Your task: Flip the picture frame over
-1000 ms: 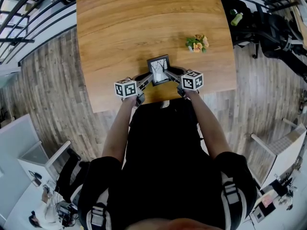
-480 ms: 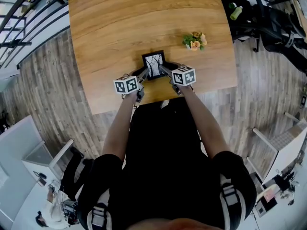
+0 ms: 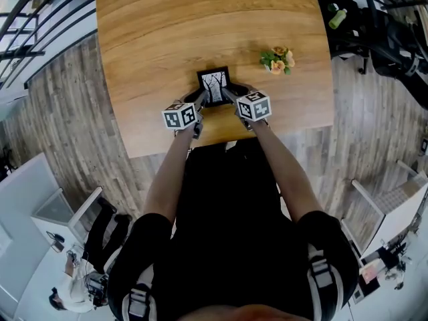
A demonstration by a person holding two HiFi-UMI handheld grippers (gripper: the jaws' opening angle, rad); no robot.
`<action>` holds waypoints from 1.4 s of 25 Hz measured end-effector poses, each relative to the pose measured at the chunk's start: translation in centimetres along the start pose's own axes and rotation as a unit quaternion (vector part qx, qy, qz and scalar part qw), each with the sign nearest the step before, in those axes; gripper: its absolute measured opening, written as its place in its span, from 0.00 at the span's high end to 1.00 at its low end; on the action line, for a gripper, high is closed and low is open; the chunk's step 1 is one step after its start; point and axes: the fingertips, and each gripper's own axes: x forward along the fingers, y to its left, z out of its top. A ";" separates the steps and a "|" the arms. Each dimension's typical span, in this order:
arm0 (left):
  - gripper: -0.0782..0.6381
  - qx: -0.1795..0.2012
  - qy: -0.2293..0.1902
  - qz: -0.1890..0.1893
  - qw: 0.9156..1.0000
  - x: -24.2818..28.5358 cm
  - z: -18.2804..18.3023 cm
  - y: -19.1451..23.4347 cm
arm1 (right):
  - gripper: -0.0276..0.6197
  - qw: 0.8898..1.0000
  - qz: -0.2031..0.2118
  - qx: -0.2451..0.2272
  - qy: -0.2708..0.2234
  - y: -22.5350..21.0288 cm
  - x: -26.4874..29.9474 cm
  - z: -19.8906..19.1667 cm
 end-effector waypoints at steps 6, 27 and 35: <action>0.74 0.031 0.004 0.029 0.999 0.7 0.0 0.6 | 0.73 1.000 -0.013 -0.008 0.007 -0.5 0.3 -0.2; 0.74 0.121 0.017 0.092 0.988 1.1 0.0 1.1 | 0.76 0.994 -0.077 -0.073 0.020 -1.1 0.9 -0.4; 0.70 0.102 -0.032 0.062 0.992 0.5 0.9 0.3 | 0.78 0.995 -0.080 -0.063 -0.007 -1.2 0.4 0.1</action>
